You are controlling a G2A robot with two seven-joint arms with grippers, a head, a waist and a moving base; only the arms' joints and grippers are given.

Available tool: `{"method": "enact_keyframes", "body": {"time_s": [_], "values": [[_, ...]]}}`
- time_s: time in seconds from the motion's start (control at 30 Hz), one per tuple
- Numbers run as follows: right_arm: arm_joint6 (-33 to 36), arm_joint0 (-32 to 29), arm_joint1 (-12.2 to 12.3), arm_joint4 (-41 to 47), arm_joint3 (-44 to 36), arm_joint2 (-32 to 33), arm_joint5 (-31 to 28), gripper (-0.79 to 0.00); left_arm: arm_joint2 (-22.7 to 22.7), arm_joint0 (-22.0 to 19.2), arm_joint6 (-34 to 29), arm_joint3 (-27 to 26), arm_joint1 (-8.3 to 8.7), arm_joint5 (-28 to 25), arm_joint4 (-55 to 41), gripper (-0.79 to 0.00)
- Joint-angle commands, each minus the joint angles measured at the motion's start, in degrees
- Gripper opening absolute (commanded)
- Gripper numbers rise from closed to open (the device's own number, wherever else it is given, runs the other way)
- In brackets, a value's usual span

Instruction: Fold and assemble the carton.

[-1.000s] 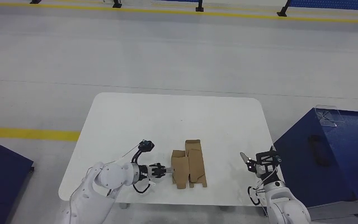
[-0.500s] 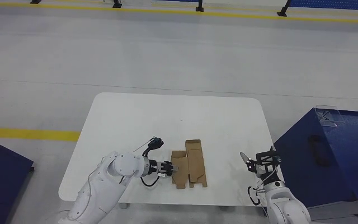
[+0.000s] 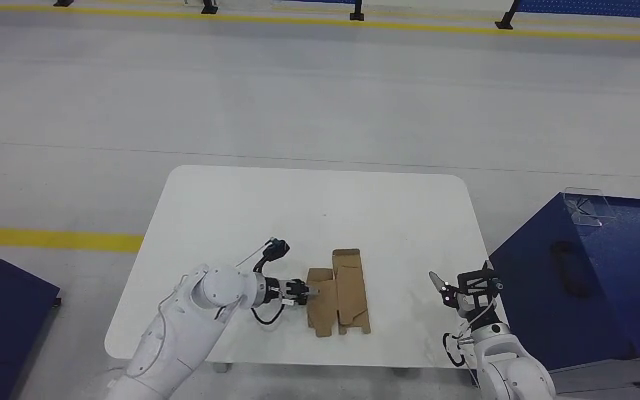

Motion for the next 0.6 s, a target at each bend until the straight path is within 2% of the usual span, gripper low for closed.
{"method": "enact_keyframes", "body": {"time_s": [0.0,0.23,0.33,0.57], "values": [[0.0,0.0,0.0,0.0,0.0,0.0,0.0,0.000,-0.6,0.9,0.3,-1.4,0.32,0.5,0.5,-0.511],[0.0,0.0,0.0,0.0,0.0,0.0,0.0,0.000,-1.1,2.1,-0.3,-2.8,0.72,2.3,0.5,-0.486],[0.0,0.0,0.0,0.0,0.0,0.0,0.0,0.000,-0.4,1.3,-1.6,-1.6,0.46,2.5,-0.7,-0.474],[0.0,0.0,0.0,0.0,0.0,0.0,0.0,0.000,2.6,-1.9,-1.9,2.8,-0.79,2.7,-1.8,-0.511]]}}
